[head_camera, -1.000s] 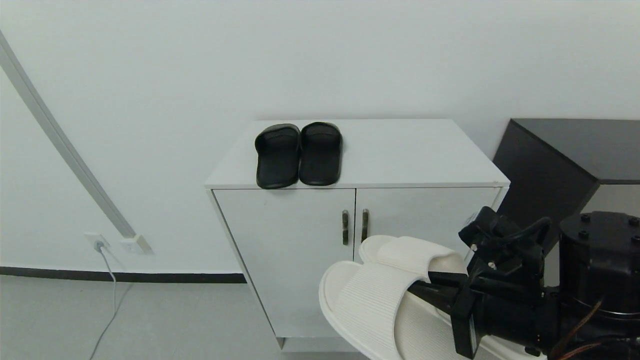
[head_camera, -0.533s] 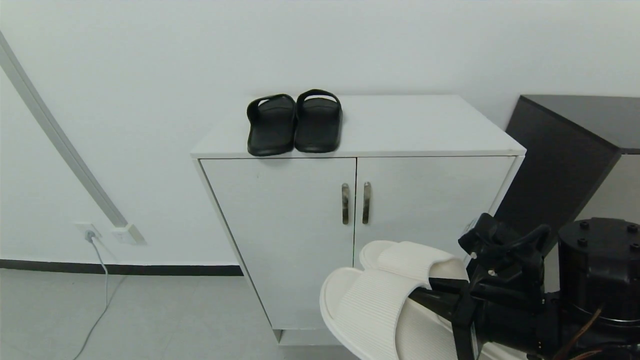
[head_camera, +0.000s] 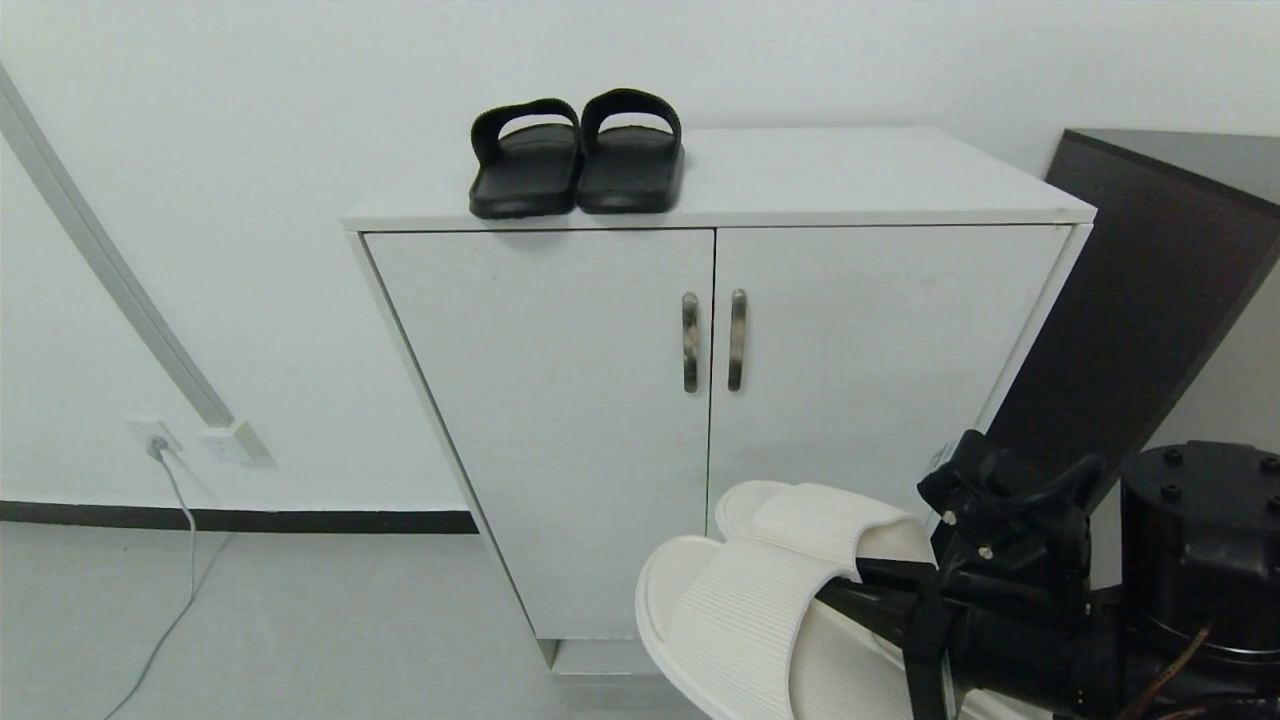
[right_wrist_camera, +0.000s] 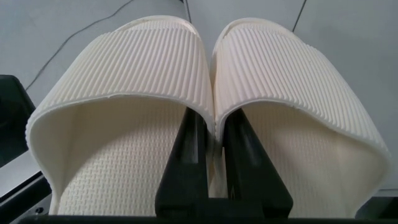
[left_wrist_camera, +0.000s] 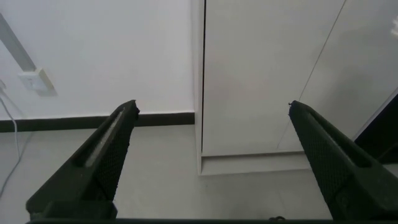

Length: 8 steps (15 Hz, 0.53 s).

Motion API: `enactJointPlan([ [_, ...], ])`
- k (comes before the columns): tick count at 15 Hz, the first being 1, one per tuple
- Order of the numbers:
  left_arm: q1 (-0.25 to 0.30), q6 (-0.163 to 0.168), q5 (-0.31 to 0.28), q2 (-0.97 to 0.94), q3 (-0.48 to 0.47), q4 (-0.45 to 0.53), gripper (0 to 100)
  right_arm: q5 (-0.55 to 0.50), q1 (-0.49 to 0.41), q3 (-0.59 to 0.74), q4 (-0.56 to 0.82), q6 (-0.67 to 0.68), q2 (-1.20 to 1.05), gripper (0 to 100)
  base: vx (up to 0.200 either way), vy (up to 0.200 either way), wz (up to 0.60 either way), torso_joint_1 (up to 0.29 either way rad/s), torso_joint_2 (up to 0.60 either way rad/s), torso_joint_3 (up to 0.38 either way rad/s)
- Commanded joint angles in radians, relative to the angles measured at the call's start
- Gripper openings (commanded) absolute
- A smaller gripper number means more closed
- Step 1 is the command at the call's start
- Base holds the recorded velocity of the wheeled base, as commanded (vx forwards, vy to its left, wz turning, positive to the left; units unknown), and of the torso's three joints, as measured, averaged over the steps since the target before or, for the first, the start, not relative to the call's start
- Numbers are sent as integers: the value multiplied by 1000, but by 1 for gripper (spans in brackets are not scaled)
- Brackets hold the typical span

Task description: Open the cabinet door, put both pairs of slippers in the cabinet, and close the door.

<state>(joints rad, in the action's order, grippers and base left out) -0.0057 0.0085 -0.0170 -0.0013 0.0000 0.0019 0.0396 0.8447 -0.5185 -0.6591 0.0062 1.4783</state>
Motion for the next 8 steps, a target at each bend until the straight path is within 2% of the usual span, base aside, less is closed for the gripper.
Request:
enactJointPlan([
  [1,0,1,0,1,-2,1,100,2,1,5,-2,0,7,0,0,0,0,-110,461,354],
  [6,0,1,31,1,-5,-2,100,2,1,15,-22,0,4,0,0,0,0,-66,444,379],
  [8,0,39,32,38,-41,-5,100,2,1,23,-23,0,5,0,0,0,0,-10,381,366],
])
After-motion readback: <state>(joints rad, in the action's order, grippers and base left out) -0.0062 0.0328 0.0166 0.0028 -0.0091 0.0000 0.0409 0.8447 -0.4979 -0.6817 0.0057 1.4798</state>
